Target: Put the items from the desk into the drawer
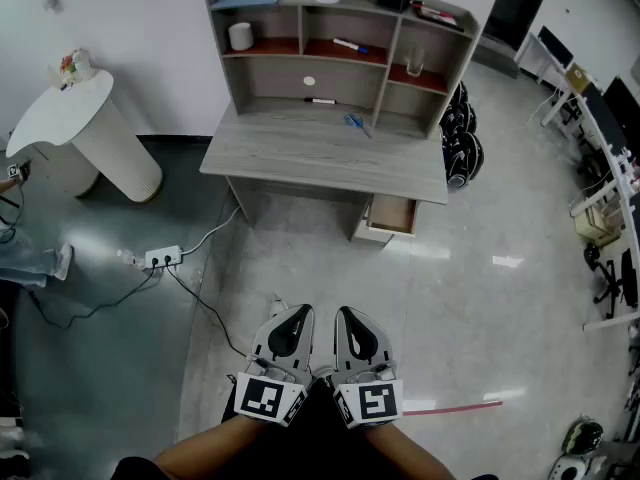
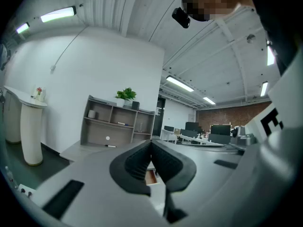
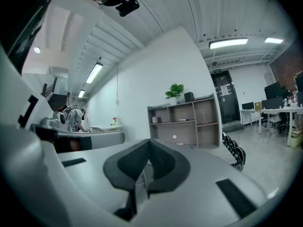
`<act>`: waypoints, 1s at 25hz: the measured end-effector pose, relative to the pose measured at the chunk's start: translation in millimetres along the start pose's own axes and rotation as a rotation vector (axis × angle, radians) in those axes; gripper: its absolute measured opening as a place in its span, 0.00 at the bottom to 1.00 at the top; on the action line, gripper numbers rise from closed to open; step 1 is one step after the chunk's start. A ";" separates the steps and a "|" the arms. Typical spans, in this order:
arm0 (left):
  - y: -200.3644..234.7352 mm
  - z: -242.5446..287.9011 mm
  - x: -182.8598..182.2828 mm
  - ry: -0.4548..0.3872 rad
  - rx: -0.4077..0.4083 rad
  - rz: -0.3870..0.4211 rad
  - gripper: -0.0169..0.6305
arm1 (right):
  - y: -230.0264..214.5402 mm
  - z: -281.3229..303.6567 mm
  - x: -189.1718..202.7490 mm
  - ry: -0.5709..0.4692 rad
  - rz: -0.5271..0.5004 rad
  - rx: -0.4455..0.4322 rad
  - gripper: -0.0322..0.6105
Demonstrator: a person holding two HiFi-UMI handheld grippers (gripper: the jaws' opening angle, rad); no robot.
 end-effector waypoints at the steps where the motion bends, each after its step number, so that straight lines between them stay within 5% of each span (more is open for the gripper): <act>1: 1.6 6.2 1.1 0.002 0.001 -0.004 0.03 | -4.3 4.0 1.0 0.001 0.010 -0.002 0.08; 11: 30.2 74.4 -3.4 -0.012 0.032 -0.017 0.03 | -44.4 59.7 -3.2 0.024 0.025 0.015 0.08; 25: 162.9 168.9 -24.1 0.005 0.021 -0.065 0.03 | -33.2 220.6 -23.7 0.051 -0.001 -0.087 0.08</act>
Point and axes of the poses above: the fingertips, and each gripper's own axes: z forward along the fingers, y to its left, x out of its underside, the point moved 3 cm from there along -z, backward along the fingers, and after that the axes turned 5 degrees about -x, right-handed, at the moved point
